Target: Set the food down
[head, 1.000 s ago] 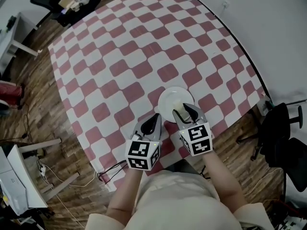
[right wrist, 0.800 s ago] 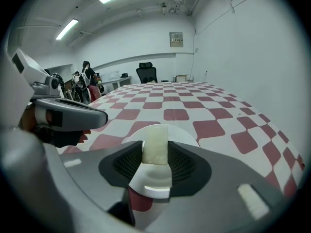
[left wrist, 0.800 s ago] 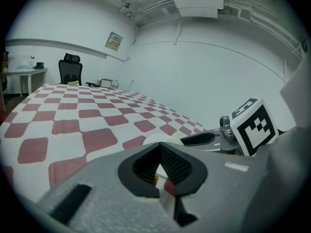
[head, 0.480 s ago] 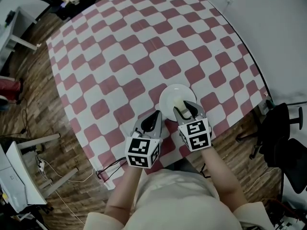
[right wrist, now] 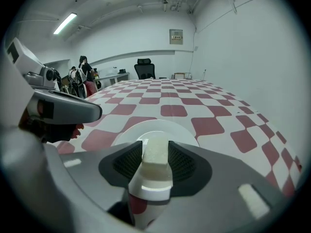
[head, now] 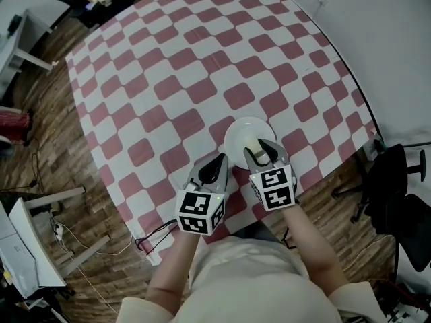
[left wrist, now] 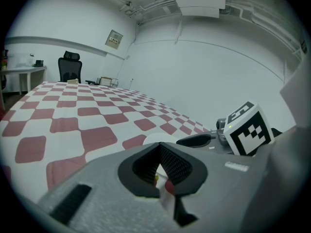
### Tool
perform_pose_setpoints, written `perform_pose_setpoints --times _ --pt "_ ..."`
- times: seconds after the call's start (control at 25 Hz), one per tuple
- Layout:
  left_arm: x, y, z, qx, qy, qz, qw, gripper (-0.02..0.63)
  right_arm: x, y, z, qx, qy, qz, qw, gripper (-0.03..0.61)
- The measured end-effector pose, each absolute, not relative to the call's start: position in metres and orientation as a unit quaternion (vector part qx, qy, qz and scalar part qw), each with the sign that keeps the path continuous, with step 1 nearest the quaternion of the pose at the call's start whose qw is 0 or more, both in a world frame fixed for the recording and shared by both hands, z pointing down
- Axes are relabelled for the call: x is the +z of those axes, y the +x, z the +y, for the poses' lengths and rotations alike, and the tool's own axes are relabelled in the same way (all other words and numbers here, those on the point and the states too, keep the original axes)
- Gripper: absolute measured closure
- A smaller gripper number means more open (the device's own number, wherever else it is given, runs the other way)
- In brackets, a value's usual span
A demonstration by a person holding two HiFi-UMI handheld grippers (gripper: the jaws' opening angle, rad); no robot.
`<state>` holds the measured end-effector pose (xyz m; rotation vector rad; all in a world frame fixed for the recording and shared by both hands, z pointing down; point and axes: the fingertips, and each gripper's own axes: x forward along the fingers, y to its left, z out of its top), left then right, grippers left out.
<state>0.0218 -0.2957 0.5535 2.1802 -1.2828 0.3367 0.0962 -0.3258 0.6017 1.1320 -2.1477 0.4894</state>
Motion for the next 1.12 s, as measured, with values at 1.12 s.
perform_pose_setpoints --times 1.12 --pt "0.526 0.035 -0.254 0.117 0.826 -0.476 0.277 0.614 0.538 0.104 -0.284 0.182 0.471 -0.831 0.234 0.509"
